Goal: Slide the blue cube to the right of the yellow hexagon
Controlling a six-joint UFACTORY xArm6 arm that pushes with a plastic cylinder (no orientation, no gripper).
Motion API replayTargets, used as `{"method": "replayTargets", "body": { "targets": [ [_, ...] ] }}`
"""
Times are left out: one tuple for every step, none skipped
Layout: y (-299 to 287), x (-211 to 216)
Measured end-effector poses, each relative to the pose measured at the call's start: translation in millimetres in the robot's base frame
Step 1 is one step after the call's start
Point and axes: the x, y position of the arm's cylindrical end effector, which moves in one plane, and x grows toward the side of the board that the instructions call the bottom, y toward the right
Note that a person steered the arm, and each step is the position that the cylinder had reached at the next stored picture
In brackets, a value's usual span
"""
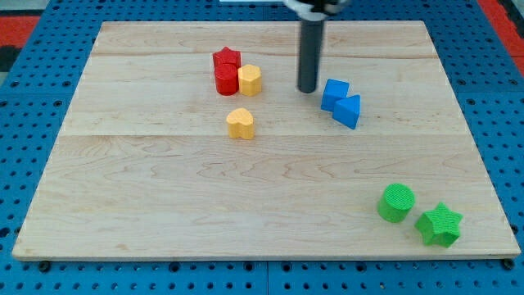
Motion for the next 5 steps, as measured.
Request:
{"method": "replayTargets", "body": {
  "targets": [
    [48,-14],
    [99,-9],
    [123,39],
    [103,36],
    [59,4]
  ]
}}
